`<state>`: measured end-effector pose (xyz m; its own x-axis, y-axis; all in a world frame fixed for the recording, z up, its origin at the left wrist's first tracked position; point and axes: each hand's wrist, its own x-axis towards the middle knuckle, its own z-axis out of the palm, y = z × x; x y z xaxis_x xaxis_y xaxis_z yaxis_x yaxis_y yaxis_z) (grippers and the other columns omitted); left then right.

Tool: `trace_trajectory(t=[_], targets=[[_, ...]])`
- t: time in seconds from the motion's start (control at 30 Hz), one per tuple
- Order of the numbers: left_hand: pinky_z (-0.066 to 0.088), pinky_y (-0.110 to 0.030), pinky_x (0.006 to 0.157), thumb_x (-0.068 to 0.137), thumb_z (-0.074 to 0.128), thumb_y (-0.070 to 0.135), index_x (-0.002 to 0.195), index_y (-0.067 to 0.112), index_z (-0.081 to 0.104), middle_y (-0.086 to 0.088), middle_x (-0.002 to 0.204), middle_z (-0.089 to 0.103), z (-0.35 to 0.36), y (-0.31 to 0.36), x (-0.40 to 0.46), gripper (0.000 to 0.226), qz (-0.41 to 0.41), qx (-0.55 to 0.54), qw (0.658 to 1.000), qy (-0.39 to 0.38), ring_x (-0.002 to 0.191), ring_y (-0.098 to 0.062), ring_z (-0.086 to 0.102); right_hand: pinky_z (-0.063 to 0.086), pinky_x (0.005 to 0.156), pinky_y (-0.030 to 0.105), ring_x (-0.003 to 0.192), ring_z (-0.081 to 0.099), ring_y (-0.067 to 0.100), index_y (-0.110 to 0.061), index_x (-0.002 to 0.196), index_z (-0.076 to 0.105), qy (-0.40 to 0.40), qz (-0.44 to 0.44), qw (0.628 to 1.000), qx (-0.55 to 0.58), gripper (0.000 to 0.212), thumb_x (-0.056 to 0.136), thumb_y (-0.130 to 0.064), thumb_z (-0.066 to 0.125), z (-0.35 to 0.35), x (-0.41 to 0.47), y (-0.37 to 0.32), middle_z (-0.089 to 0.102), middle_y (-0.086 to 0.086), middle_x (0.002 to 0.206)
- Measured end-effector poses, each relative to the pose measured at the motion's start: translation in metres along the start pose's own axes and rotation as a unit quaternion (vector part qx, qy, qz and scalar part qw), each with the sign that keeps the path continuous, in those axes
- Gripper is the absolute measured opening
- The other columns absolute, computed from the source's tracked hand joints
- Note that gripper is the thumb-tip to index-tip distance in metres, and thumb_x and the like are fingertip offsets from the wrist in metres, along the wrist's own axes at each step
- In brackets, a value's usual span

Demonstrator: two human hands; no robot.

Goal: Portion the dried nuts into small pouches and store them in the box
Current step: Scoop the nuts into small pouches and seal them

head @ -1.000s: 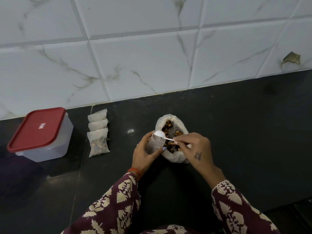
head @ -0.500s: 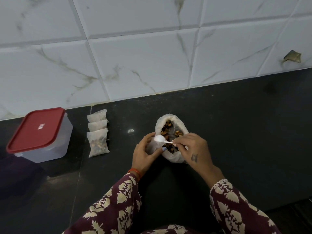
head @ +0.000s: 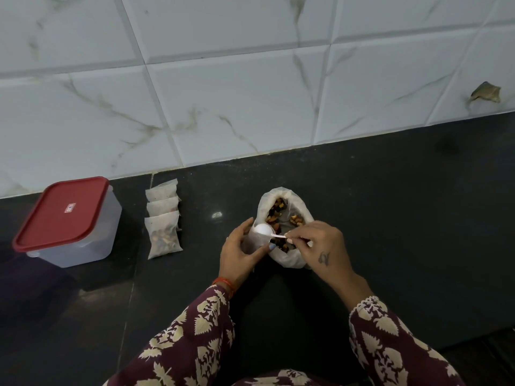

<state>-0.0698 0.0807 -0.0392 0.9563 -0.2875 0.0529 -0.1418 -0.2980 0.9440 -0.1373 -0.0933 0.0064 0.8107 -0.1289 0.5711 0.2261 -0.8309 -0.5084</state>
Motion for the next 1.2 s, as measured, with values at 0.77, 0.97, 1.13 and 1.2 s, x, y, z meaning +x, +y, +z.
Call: trace_trajectory(t=[0.77, 0.97, 1.13, 1.2], targets=[[0.007, -0.048, 0.119, 0.069, 0.059, 0.069, 0.125, 0.044, 0.042, 0.021, 0.118, 0.054, 0.005, -0.021, -0.007, 0.064, 0.082, 0.121, 0.988, 0.050, 0.113, 0.015, 0.043, 0.047, 0.072, 0.020, 0.091, 0.063, 0.015, -0.015, 0.097, 0.073, -0.230, 0.176, 0.952, -0.100, 0.018, 0.091, -0.012, 0.056, 0.015, 0.025, 0.001, 0.066, 0.001, 0.095], [0.002, -0.044, 0.120, 0.071, 0.058, 0.071, 0.131, 0.041, 0.043, 0.023, 0.125, 0.054, 0.005, -0.028, -0.006, 0.068, 0.088, 0.162, 0.982, 0.041, 0.118, 0.014, 0.042, 0.052, 0.083, 0.027, 0.091, 0.062, 0.014, -0.020, 0.100, 0.074, -0.270, 0.202, 0.936, -0.103, 0.017, 0.088, -0.014, 0.063, -0.013, 0.030, 0.013, 0.066, 0.001, 0.104], [-0.003, -0.041, 0.120, 0.070, 0.055, 0.075, 0.134, 0.037, 0.043, 0.019, 0.125, 0.057, 0.004, -0.030, -0.005, 0.075, 0.087, 0.182, 0.979, 0.025, 0.120, 0.007, 0.045, 0.047, 0.075, 0.018, 0.083, 0.062, 0.011, -0.016, 0.099, 0.074, -0.158, 0.207, 0.961, -0.087, 0.017, 0.090, -0.013, 0.061, -0.018, 0.022, 0.012, 0.070, 0.002, 0.094], [-0.004, -0.040, 0.119, 0.070, 0.054, 0.076, 0.134, 0.037, 0.043, 0.019, 0.124, 0.058, 0.005, -0.030, -0.005, 0.075, 0.089, 0.186, 0.978, 0.023, 0.119, 0.006, 0.046, 0.049, 0.078, 0.020, 0.090, 0.063, 0.013, -0.016, 0.103, 0.073, -0.174, 0.200, 0.960, -0.094, 0.019, 0.092, -0.014, 0.058, -0.010, 0.018, 0.007, 0.070, 0.003, 0.098]])
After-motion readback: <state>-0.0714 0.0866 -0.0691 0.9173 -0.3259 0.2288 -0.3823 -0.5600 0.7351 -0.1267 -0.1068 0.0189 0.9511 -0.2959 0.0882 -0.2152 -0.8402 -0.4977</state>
